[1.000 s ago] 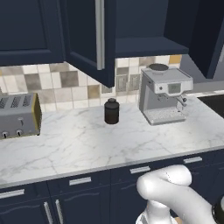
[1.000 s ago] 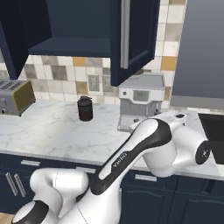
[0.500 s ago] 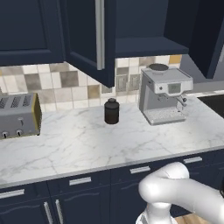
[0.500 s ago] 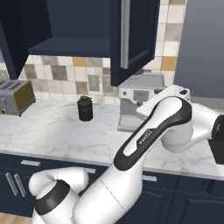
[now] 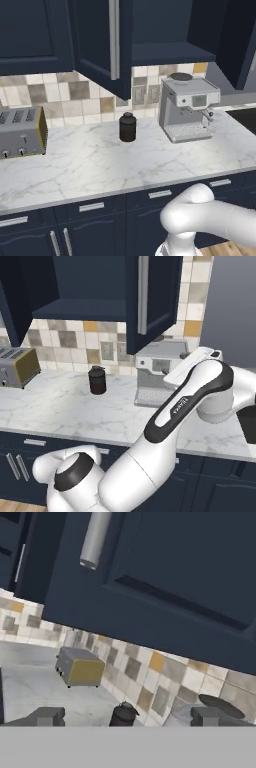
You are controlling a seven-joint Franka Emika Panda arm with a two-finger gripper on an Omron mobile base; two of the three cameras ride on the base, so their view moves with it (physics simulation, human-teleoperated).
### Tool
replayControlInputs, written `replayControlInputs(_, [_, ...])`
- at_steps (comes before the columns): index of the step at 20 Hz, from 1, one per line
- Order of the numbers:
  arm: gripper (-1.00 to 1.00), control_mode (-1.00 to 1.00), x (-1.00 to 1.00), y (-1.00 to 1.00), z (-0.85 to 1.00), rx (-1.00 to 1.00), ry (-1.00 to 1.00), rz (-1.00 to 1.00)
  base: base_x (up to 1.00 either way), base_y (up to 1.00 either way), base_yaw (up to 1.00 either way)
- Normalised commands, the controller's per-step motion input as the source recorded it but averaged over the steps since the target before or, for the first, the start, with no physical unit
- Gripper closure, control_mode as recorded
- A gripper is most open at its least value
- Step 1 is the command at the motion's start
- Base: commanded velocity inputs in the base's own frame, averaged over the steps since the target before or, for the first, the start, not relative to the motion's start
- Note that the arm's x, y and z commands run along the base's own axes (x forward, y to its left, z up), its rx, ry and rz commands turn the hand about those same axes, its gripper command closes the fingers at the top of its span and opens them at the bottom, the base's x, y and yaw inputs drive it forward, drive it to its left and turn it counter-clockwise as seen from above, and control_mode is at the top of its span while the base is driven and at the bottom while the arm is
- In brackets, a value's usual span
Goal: Close all open cabinet doors.
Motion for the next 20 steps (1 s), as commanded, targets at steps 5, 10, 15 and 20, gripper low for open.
replayControlInputs(5, [-1.0, -1.0, 0.19, 0.22, 0.22, -0.19, -0.14, 0.01, 0.0, 0.0, 0.0])
replayControlInputs(10, [-1.0, -1.0, 0.09, 0.56, 0.14, -0.21, -0.17, 0.0, 0.0, 0.0, 0.0])
replayControlInputs(15, [-1.0, -1.0, 0.08, 0.59, 0.29, -0.19, -0.12, 0.0, 0.0, 0.0, 0.0])
replayControlInputs(20, [-1.0, -1.0, 0.0, 0.61, 0.27, -0.19, -0.1, 0.05, 0.0, 0.0, 0.0])
